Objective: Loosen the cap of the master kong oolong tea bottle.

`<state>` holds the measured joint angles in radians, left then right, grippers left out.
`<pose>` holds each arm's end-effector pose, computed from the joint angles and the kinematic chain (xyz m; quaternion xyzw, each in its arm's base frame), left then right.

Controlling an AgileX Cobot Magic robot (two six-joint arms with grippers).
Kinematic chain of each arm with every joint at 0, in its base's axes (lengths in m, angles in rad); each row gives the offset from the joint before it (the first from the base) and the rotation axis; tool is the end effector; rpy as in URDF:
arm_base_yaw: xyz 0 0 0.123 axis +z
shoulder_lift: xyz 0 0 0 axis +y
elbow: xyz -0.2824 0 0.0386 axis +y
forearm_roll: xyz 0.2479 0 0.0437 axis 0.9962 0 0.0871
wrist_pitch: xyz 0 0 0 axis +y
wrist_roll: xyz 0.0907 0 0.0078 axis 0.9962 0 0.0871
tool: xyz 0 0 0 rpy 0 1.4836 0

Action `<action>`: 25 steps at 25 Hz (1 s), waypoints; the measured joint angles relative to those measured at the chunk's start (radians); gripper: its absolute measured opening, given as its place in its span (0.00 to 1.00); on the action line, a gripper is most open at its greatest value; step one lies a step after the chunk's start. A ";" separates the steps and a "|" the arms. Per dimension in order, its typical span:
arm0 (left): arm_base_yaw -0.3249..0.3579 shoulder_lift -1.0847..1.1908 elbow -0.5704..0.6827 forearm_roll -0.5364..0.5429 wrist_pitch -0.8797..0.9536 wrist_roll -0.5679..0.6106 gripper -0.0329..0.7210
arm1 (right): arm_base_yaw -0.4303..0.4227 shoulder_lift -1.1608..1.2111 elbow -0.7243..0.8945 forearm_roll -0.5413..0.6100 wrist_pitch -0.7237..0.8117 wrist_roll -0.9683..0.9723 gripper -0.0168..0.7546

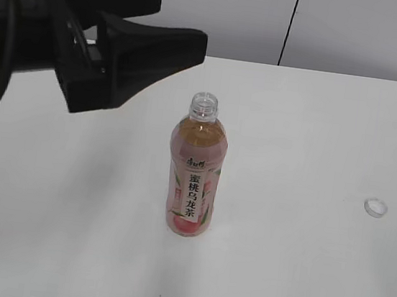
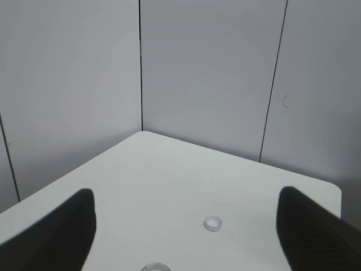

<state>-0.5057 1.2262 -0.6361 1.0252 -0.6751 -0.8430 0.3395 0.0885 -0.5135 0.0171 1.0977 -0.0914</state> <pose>0.1932 -0.1625 0.2917 0.3800 0.6337 -0.3417 0.5807 0.0050 0.0032 0.2780 -0.1885 0.8606 0.0670 0.4683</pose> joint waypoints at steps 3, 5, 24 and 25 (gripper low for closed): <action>0.000 -0.051 0.002 0.017 0.014 -0.043 0.83 | 0.000 0.000 0.000 0.000 0.000 0.000 0.71; 0.000 -0.090 0.005 -0.015 0.020 -0.049 0.83 | 0.000 0.000 0.000 0.000 0.000 0.000 0.71; -0.002 -0.663 0.066 -0.719 0.716 0.390 0.82 | 0.000 0.000 0.000 0.000 0.000 0.000 0.71; -0.002 -0.697 0.068 -0.769 0.762 0.450 0.82 | 0.000 0.000 0.000 0.000 0.000 0.000 0.71</action>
<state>-0.5075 0.5288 -0.5685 0.2565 0.0864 -0.3934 0.3395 0.0885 -0.5135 0.0171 1.0977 -0.0914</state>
